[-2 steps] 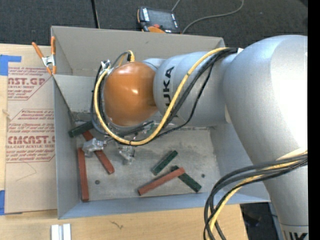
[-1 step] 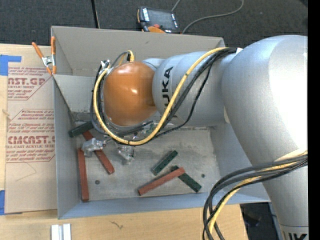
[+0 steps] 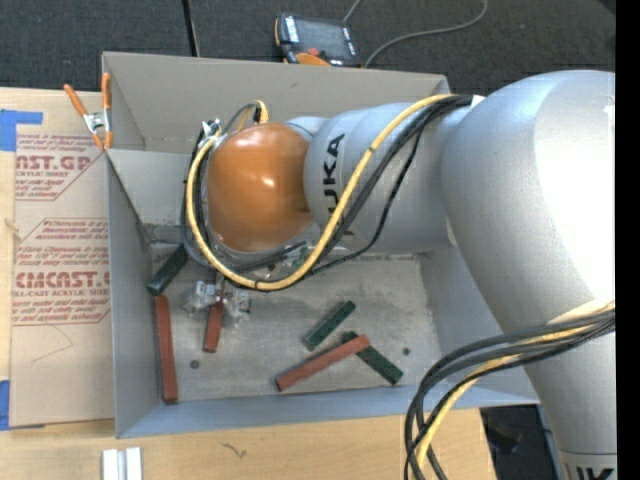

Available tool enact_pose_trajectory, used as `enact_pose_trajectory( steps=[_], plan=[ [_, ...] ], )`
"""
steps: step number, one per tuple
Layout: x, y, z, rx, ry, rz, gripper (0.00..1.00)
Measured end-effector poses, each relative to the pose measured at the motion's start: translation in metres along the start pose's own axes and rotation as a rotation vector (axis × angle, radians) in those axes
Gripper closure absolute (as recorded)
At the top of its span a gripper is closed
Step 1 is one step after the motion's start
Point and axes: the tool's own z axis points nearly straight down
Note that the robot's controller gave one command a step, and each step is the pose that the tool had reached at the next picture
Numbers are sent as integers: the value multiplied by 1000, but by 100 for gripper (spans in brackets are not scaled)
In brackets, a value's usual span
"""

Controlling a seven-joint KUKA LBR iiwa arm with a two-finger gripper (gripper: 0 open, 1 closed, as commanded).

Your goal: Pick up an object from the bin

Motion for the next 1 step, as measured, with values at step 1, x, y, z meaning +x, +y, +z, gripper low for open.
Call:
enact_pose_trajectory(
  steps=[1],
  plan=[
    [-3, -1, -84, 7, -2, 1, 100]
  ],
)
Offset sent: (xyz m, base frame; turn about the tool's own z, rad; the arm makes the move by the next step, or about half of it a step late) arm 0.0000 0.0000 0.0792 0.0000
